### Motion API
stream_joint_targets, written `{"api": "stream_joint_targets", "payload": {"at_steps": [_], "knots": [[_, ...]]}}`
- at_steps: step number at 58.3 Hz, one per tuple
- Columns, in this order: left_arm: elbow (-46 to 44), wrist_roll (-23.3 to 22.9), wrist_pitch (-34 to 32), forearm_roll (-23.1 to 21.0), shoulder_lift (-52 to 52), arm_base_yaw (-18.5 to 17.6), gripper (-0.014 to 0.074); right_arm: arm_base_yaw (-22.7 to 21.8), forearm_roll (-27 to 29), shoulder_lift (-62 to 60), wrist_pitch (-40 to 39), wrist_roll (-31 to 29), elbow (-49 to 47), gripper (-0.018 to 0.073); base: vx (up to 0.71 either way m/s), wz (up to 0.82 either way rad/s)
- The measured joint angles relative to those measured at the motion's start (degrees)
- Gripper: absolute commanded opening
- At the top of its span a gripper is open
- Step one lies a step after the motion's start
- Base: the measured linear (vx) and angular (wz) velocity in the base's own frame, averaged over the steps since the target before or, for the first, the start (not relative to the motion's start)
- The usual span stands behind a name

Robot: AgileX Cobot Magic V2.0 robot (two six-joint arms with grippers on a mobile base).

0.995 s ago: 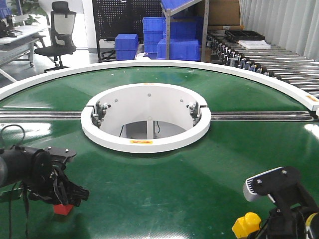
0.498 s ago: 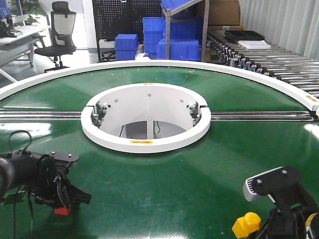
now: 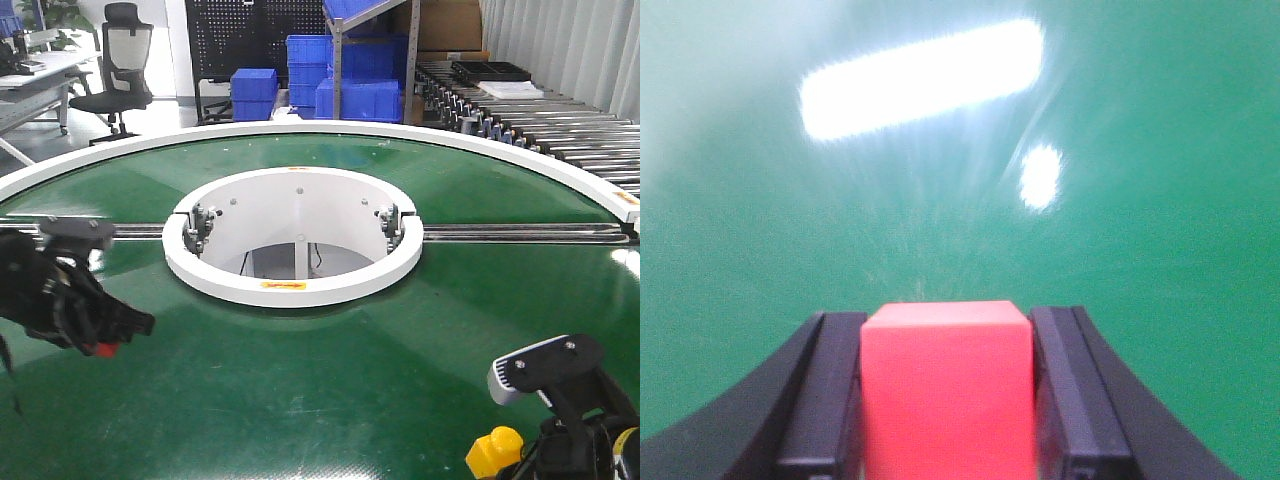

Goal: Pick red and yellow blocks into blue bin
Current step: 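Lift the red cube with the left gripper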

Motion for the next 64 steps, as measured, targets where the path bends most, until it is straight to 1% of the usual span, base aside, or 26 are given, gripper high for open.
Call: {"api": "stream_joint_targets", "payload": {"at_steps": [12,17,25,33,40,48,56,64], "knots": [[14.6,4.8,-6.6,-3.7,-20.0,-4.0,0.0222,0.0,0.0,0.0,0.0,0.0,0.0,0.0271,0.00,0.00],[20.0,5.8,-8.3,-5.0,-27.7,-5.4,0.0222,0.0,0.0,0.0,0.0,0.0,0.0,0.0271,0.00,0.00],[28.4,6.4,-8.9,-6.7,-40.2,-6.9,0.0223,0.0,0.0,0.0,0.0,0.0,0.0,0.0271,0.00,0.00],[35.7,6.5,-8.1,-8.1,-52.3,-6.9,0.0225,0.0,0.0,0.0,0.0,0.0,0.0,0.0271,0.00,0.00],[40.1,6.5,-7.0,-8.4,-61.1,-6.9,0.0234,0.0,0.0,0.0,0.0,0.0,0.0,0.0271,0.00,0.00],[42.0,6.5,-4.6,-8.6,-66.1,-6.9,0.0237,0.0,0.0,0.0,0.0,0.0,0.0,0.0271,0.00,0.00],[42.2,6.3,-2.8,-8.6,-66.5,-6.9,0.0237,0.0,0.0,0.0,0.0,0.0,0.0,0.0271,0.00,0.00],[42.2,6.3,-2.7,-8.6,-66.5,-6.9,0.0237,0.0,0.0,0.0,0.0,0.0,0.0,0.0271,0.00,0.00]]}}
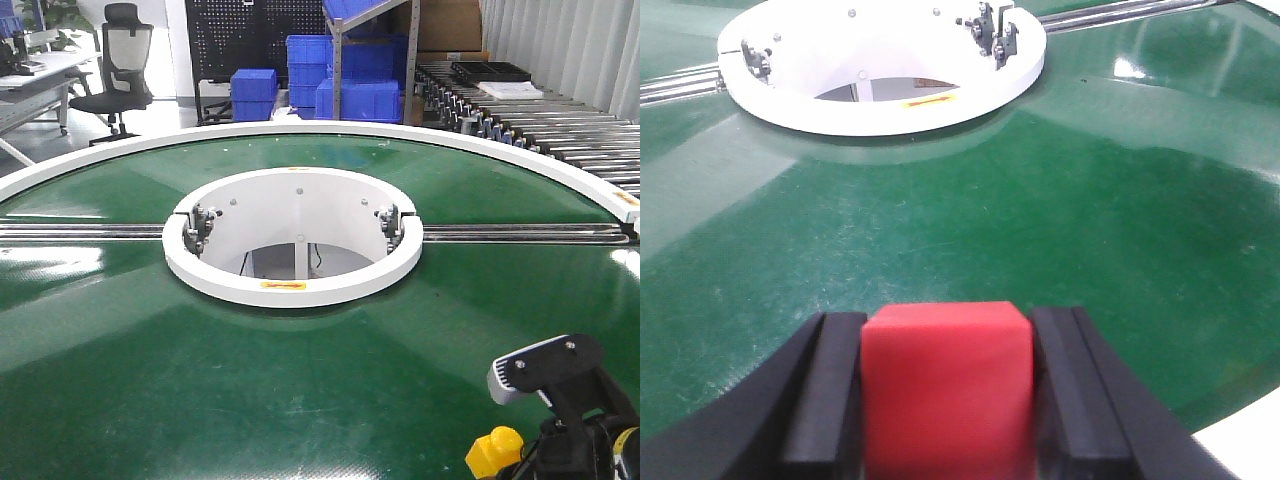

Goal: Pick red and yellow blocks into blue bin
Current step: 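Lift the red cube with the left gripper, then drive the base away from the table holding both blocks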

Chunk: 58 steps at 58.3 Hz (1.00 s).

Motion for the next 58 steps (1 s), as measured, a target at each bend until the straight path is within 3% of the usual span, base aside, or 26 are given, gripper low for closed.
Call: {"api": "stream_joint_targets", "payload": {"at_steps": [58], "knots": [[0.0,-0.3,1.0,0.0,-0.1,0.0,0.0237,0.0,0.0,0.0,0.1,0.0,0.0,0.0271,0.00,0.01]]}}
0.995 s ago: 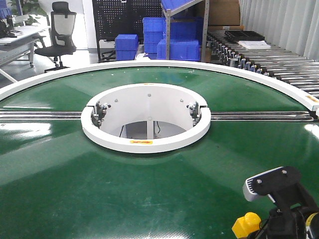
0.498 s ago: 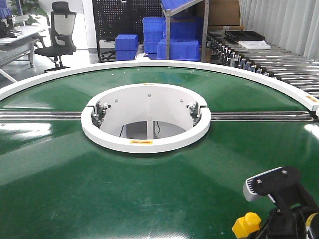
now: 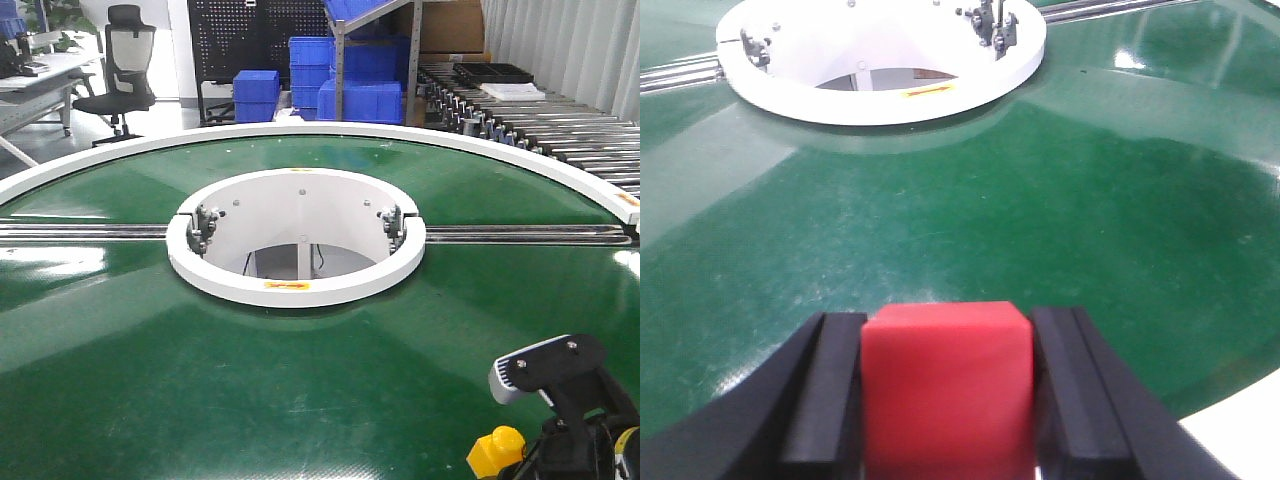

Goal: Pick red and yellow blocks into blue bin
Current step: 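Drive the base away from the table holding both blocks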

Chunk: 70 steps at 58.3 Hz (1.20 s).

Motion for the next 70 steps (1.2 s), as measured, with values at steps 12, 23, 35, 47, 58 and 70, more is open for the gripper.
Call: {"api": "stream_joint_targets", "payload": {"at_steps": [12,23,35,47,58,70], "knots": [[0.0,0.0,0.0,0.0,0.0,0.0,0.0237,0.0,0.0,0.0,0.0,0.0,0.0,0.0271,-0.04,0.17],[0.0,0.0,0.0,0.0,0.0,0.0,0.0237,0.0,0.0,0.0,0.0,0.0,0.0,0.0271,-0.10,0.31],[0.0,0.0,0.0,0.0,0.0,0.0,0.0237,0.0,0.0,0.0,0.0,0.0,0.0,0.0271,-0.13,0.42],[0.0,0.0,0.0,0.0,0.0,0.0,0.0237,0.0,0.0,0.0,0.0,0.0,0.0,0.0271,-0.14,0.39],[0.0,0.0,0.0,0.0,0.0,0.0,0.0237,0.0,0.0,0.0,0.1,0.0,0.0,0.0271,-0.12,0.37],[0.0,0.0,0.0,0.0,-0.1,0.0,0.0237,0.0,0.0,-0.2,0.5,0.0,0.0,0.0271,-0.09,0.35]]}}
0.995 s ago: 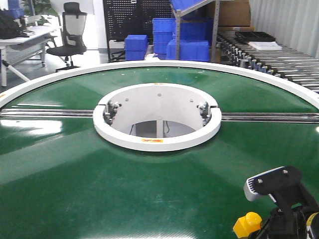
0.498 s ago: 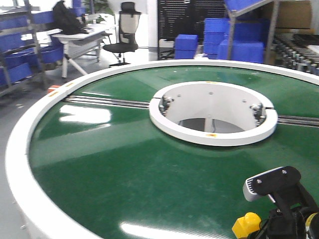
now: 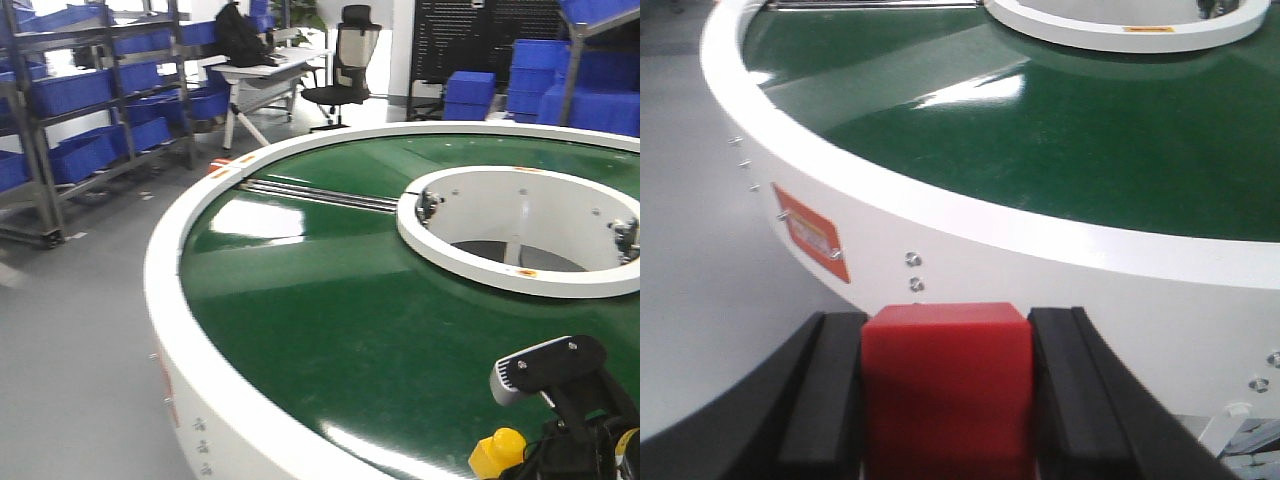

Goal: Pick red and yellow blocks into blue bin
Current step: 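Drive the base away from the table holding both blocks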

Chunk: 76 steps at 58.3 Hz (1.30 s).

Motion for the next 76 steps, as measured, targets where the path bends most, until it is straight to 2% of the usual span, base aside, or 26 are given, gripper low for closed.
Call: {"api": "stream_joint_targets", "payload": {"at_steps": [38,76], "knots": [[0.0,0.0,0.0,0.0,0.0,0.0,0.0237,0.0,0.0,0.1,1.0,0.0,0.0,0.0271,-0.07,0.40],[0.0,0.0,0.0,0.0,0.1,0.0,0.0237,0.0,0.0,0.1,1.0,0.0,0.0,0.0271,0.01,0.63]]}}
